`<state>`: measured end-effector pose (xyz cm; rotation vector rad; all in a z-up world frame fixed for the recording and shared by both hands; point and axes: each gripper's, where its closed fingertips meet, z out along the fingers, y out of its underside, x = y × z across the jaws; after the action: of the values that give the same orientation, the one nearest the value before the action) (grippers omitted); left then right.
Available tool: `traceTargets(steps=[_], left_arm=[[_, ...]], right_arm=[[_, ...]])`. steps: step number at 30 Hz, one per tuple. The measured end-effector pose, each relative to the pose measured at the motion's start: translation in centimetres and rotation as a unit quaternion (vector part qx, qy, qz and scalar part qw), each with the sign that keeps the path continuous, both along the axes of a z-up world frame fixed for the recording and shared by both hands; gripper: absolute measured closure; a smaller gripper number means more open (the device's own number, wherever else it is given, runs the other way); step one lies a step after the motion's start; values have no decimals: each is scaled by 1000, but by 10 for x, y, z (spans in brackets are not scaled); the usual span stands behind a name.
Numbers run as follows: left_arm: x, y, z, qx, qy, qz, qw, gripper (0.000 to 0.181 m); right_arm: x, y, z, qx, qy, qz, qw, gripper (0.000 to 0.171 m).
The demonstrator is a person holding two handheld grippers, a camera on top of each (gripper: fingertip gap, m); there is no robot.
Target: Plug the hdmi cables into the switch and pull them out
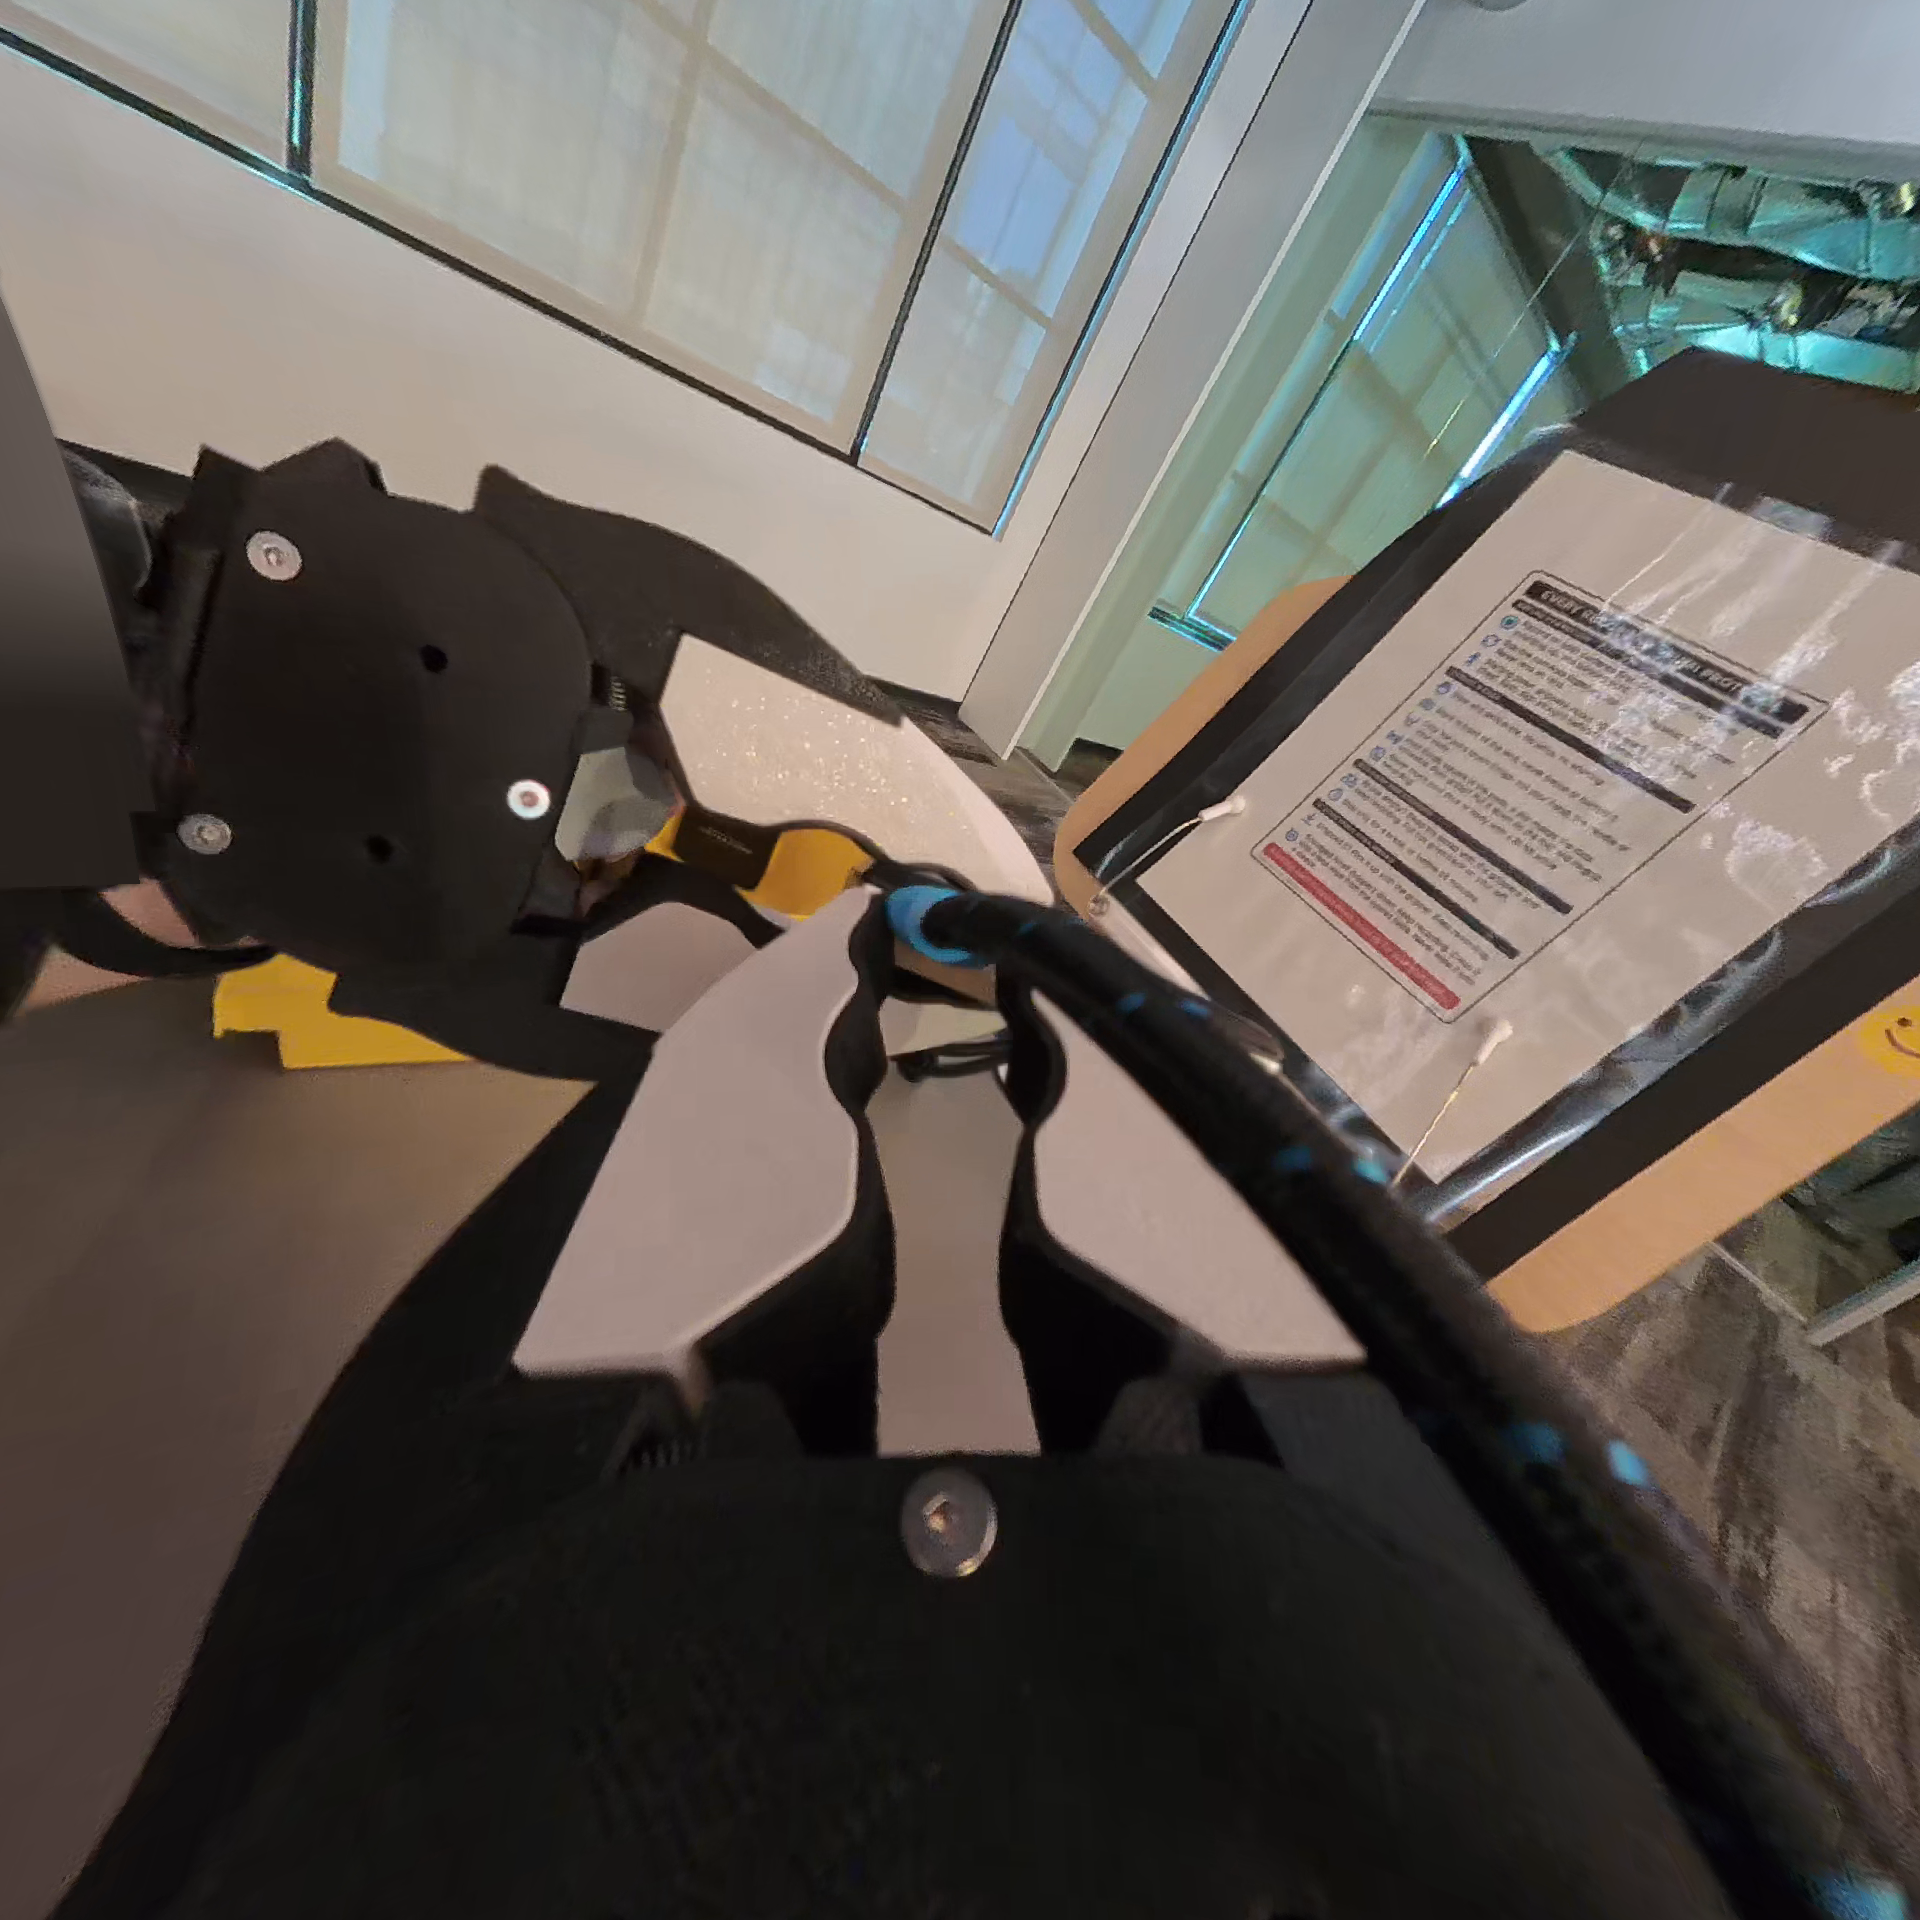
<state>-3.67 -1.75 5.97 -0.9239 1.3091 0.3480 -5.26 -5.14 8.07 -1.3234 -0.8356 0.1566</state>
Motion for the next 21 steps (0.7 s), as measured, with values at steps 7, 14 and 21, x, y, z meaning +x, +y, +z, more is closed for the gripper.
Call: traceTargets(steps=[7, 14, 21], left_arm=[[0, 4, -5, -10, -2, 6, 1000, 161], [2, 3, 2, 30, 3, 16, 999, 159], [10, -10, 9, 115, -43, -31, 992, 151]], right_arm=[[0, 4, -4, -6, 5, -11, 1000, 148], [3, 1, 2, 15, 1, -2, 1000, 152], [11, -9, 11, 15, 18, 67, 997, 151]])
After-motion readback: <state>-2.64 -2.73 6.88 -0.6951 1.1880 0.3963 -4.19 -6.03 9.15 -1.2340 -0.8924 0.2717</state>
